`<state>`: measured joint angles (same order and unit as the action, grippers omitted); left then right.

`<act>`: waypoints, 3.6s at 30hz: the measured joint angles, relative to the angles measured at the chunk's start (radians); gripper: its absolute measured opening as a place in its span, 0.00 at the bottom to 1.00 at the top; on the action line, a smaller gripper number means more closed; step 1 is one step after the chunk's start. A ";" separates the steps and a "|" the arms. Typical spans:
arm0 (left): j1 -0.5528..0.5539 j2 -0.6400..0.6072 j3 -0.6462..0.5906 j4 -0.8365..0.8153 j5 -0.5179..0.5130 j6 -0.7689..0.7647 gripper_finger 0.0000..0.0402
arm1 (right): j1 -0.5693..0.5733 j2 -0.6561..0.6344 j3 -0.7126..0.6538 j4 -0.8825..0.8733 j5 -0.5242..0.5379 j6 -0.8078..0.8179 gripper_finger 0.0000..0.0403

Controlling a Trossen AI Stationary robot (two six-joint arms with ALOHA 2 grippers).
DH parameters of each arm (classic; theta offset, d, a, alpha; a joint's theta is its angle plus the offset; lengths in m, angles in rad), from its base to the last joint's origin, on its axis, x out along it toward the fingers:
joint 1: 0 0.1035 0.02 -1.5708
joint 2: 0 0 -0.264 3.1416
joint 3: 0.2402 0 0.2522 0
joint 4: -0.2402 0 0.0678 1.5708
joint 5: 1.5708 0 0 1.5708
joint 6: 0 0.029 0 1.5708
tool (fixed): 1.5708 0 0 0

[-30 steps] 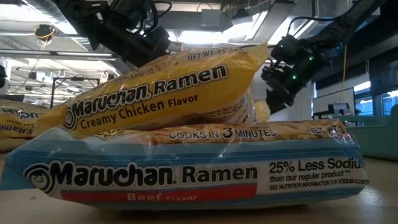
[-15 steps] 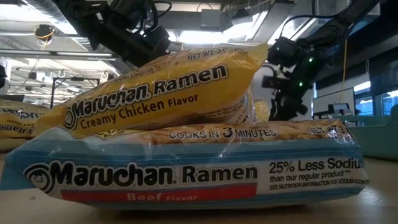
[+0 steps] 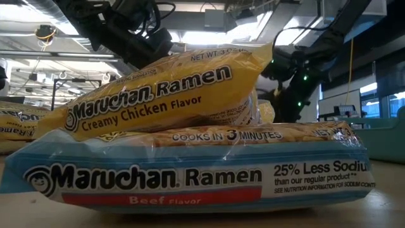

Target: Sort Maruchan noodles

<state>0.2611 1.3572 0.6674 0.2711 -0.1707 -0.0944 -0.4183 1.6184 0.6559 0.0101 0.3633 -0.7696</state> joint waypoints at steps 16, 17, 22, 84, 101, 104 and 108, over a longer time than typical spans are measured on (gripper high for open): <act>-0.003 0.000 0.000 0.010 0.000 0.000 0.34 | -0.001 0.084 0.001 0.115 0.128 0.002 0.09; -0.003 0.000 0.000 0.010 0.000 0.000 0.34 | -0.001 0.083 0.001 0.119 0.129 0.008 0.06; -0.003 0.000 0.000 0.010 0.000 0.000 0.34 | 0.000 0.083 0.001 0.121 0.125 0.038 0.02; -0.002 0.000 0.000 0.004 0.000 0.019 0.34 | -0.414 0.212 0.365 -0.186 -0.533 0.859 0.92; -0.002 0.000 0.000 0.010 0.000 0.019 0.34 | -0.414 0.227 0.362 -0.247 -0.853 0.813 0.57; -0.002 0.000 0.000 0.010 0.000 0.023 0.34 | -0.414 0.227 0.362 -0.248 -0.872 0.786 0.47; -0.002 0.000 0.000 0.010 -0.003 0.027 0.34 | -0.414 0.227 0.362 -0.244 -0.880 0.765 0.35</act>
<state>0.2588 1.3575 0.6674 0.2813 -0.1740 -0.0677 -0.8318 1.8450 1.0180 -0.2342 -0.5163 -0.0050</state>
